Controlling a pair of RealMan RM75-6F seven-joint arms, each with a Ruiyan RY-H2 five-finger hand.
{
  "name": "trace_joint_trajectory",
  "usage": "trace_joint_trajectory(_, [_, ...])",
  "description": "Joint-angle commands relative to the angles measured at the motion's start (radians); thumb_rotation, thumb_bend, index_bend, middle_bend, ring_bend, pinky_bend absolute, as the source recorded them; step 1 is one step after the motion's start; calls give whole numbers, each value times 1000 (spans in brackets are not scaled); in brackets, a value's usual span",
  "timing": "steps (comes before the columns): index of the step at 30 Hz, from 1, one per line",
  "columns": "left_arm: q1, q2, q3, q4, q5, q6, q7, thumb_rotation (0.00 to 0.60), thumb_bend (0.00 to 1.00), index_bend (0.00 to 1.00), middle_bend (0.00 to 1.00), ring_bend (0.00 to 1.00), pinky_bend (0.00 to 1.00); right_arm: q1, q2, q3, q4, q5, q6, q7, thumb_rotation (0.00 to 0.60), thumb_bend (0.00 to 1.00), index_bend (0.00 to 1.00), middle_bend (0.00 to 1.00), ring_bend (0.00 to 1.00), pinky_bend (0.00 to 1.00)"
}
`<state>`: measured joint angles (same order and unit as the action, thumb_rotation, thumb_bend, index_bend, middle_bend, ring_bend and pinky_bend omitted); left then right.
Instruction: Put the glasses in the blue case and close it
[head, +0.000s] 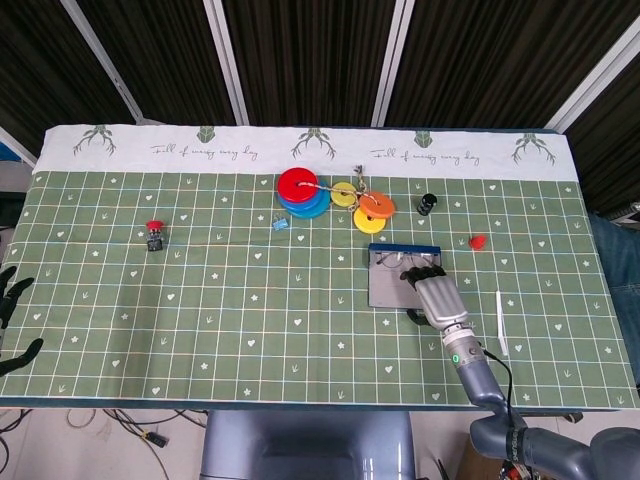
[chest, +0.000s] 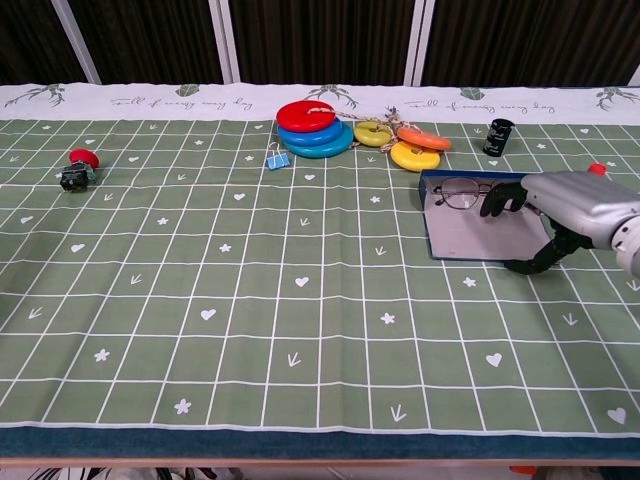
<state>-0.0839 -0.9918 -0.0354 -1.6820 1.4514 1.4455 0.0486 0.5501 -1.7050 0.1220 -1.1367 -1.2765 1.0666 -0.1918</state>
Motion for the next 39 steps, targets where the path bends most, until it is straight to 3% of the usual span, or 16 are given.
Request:
trace_joint_trajectory(1, [0, 0, 0, 0, 0, -1, 1, 600, 240, 124, 0, 0, 0, 0, 0, 1, 3, -4, 2, 0, 600, 370, 327, 302, 276, 237])
trace_joint_trajectory(10, [0, 1, 0, -1, -2, -1, 2, 600, 239, 126, 0, 0, 0, 0, -4, 9, 9, -14, 7, 10, 600, 446, 357, 325, 289, 237])
trace_joint_trajectory(39, [0, 4, -1, -3, -9, -5, 7, 600, 240, 129, 0, 0, 0, 77, -70, 96, 123, -3, -18, 30, 600, 457, 390, 333, 297, 237])
